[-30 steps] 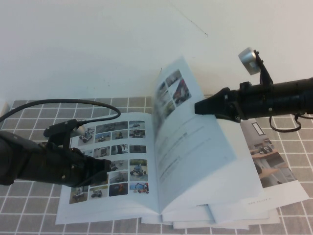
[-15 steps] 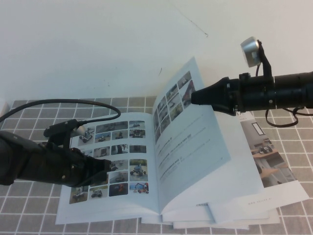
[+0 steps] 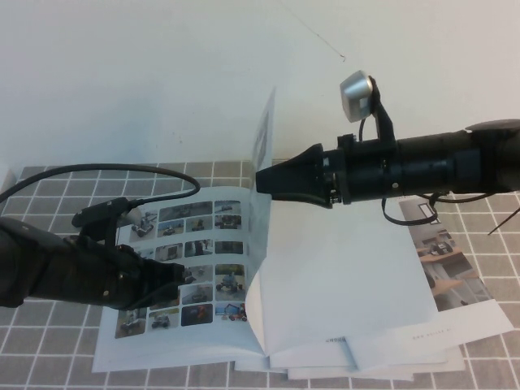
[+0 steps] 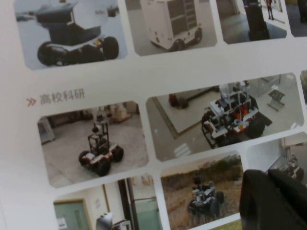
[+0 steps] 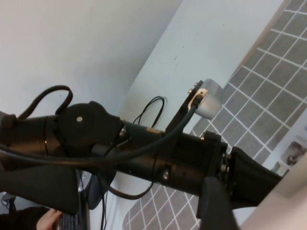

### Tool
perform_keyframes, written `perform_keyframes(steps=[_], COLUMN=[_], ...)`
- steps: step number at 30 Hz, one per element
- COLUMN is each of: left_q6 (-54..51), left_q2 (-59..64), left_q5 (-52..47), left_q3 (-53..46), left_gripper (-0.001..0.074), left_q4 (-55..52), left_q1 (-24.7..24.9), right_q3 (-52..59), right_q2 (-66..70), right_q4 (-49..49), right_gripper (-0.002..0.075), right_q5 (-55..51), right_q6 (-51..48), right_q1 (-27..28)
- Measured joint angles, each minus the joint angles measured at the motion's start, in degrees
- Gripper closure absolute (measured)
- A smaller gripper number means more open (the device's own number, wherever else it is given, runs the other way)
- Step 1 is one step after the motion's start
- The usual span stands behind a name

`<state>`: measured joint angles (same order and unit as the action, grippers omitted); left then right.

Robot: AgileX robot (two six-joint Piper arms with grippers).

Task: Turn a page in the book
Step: Open the closed book

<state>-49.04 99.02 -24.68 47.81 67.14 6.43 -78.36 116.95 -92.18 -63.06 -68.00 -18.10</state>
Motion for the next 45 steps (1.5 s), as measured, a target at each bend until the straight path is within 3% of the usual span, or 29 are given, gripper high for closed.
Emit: perform_keyframes(steps=[6,13,17,22,26,33,39,45], left_q6=[-1.49,-2.55,-2.65,-2.67,-2.78,-2.78,-2.91,-3.00], left_q2=[0.00,0.00,0.00,0.00,0.00,0.00,0.00,0.00], left_q5=[-0.22,-0.43,-0.43,-0.65,-0.65,-0.65,-0.65,-0.65], left_q3=[0.00,0.00,0.00,0.00,0.00,0.00,0.00,0.00], left_gripper=[0.0738,0.0738,0.0738,0.0738,0.0738,0.0738,0.0738,0.0738], left_q4=[0.00,0.13,0.24,1.53,1.66,1.66,1.66,1.66], left_q1=[0.00,0.00,0.00,0.00,0.00,0.00,0.00,0.00], right_q3=[0.00,-1.44,-1.69,-1.69,-1.69,-1.69,-1.69,-1.69], right_q2=[0.00,-2.72,-3.40,-3.30,-3.30,-1.21,2.30,2.39], right_q4=[-1.04,1.48,14.24,34.66,40.40,44.93,45.88,36.54], right_gripper=[0.0336,0.0336,0.0336,0.0336,0.0336,0.0336,0.0337,0.0337], right_q5=[0.49,0.54,0.75,2.67,6.32,8.89,4.64,-0.75], right_q6=[-1.07,1.01,7.84,15.04,18.04,24.26,26.34,21.86], right_q1=[0.39,10.79,16.40,17.05,17.05,17.05,17.05,17.05])
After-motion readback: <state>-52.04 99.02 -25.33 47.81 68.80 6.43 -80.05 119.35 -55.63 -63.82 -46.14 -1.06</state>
